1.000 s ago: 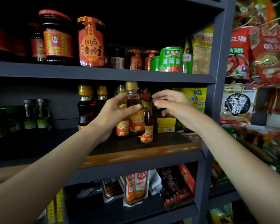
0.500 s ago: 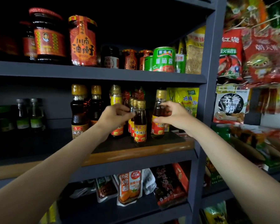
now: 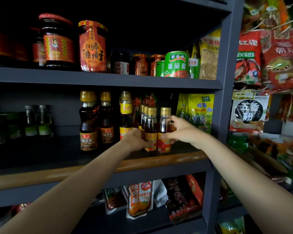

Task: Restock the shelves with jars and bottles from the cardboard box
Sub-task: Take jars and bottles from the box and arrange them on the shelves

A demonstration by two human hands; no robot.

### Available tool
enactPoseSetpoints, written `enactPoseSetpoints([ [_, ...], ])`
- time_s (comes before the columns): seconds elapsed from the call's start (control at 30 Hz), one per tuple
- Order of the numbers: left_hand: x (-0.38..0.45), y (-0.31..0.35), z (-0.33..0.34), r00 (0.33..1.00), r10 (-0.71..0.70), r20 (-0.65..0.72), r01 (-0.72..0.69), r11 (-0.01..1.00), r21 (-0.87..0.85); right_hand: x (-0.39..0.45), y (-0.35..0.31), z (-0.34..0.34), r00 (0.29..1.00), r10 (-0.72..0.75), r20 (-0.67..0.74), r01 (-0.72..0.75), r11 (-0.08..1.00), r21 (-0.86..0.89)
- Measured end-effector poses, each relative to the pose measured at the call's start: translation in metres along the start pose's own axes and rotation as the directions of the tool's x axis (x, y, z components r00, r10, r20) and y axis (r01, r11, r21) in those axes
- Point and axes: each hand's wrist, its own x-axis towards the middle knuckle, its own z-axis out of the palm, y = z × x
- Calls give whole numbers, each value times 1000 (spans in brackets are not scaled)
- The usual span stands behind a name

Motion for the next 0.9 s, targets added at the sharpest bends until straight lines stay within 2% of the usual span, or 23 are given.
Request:
enactPoseSetpoints([
  [0.37, 11, -7, 4, 999, 40, 1, -40, 999, -19, -6, -7, 6, 996, -77, 40, 76, 996, 42],
  [0.53, 11, -12, 2, 998, 42, 40, -41, 999, -4, -5, -3, 8, 997, -42, 72, 36, 996, 78],
  [0.9, 16, -10, 3, 1000, 16, -7, -16, 1000, 23, -15, -15, 17, 999, 12, 53, -17, 994, 104],
])
